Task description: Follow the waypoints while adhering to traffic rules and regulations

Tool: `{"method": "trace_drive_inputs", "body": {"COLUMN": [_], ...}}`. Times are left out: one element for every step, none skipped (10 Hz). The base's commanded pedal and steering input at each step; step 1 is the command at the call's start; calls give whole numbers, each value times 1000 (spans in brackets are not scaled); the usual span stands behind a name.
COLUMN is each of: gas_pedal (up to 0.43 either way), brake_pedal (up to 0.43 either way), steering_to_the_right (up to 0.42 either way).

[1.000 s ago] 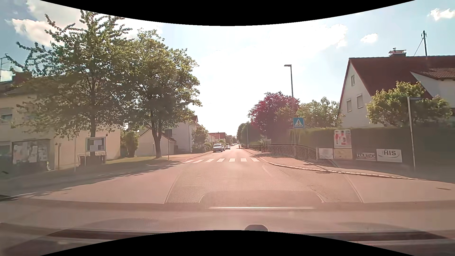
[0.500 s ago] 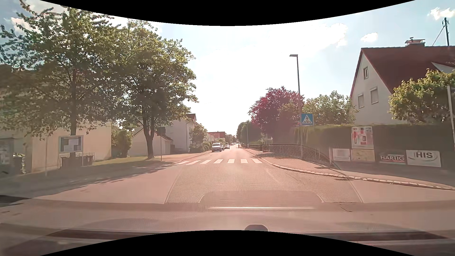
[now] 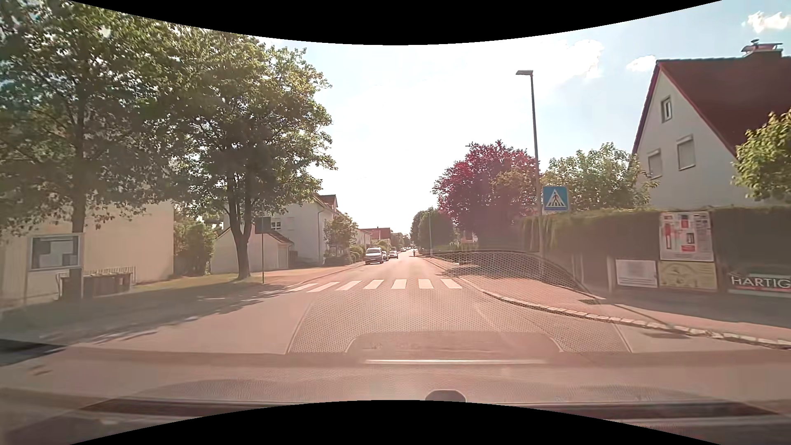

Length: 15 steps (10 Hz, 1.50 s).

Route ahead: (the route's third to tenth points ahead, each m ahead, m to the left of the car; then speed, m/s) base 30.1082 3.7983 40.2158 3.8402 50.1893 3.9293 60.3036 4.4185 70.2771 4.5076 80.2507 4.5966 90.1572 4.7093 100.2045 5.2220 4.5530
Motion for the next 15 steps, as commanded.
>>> {"method": "trace_drive_inputs", "body": {"gas_pedal": [177,177,177,177,177,177,189,189,189,189,189,189,189,220,220], "brake_pedal": [0,0,0,0,0,0,0,0,0,0,0,0,0,0,0], "steering_to_the_right": [1,1,1,0,0,-1,-1,-2,-3,-5,-6,-6,-6,-6,-6]}}
